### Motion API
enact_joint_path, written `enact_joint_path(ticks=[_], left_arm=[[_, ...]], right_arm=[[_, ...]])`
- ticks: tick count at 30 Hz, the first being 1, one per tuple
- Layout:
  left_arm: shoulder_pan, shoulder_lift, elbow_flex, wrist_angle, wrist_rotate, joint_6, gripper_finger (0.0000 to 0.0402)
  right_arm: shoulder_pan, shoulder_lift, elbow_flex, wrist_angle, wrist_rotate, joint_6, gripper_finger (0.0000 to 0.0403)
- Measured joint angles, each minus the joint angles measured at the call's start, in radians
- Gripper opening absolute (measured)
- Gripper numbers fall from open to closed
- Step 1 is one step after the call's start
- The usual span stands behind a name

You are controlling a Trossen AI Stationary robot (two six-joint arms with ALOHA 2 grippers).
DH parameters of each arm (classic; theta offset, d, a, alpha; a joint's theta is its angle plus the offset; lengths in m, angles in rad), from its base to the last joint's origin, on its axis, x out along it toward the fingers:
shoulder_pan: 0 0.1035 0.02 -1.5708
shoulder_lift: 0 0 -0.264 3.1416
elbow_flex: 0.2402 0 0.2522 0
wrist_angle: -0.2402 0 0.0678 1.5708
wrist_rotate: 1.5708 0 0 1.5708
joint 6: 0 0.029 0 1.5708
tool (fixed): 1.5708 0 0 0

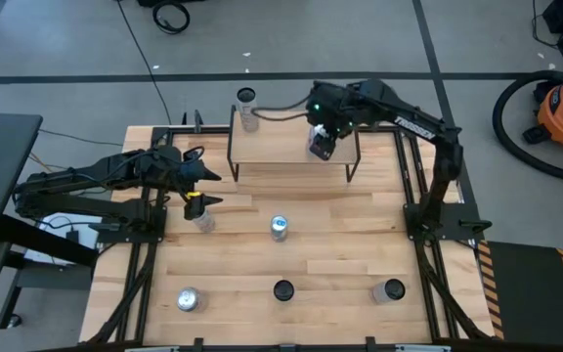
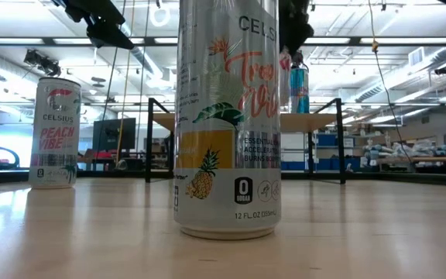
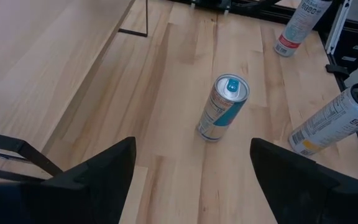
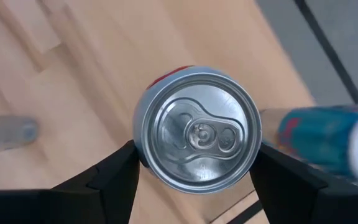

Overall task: Place canned beverage on shelf
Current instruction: Put the top red soda can on the shelf

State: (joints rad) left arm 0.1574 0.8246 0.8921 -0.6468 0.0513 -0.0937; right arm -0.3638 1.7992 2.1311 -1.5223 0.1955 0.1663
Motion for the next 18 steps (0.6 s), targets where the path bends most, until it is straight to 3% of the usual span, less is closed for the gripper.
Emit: enact_joint_path(ticks=[18], left_arm=[[0.0, 0.0, 0.0, 0.001, 0.0, 0.012, 0.0318]], right_arm=[[-0.111, 0.007, -0.005, 0.162, -0.007, -0.186, 0.0275]])
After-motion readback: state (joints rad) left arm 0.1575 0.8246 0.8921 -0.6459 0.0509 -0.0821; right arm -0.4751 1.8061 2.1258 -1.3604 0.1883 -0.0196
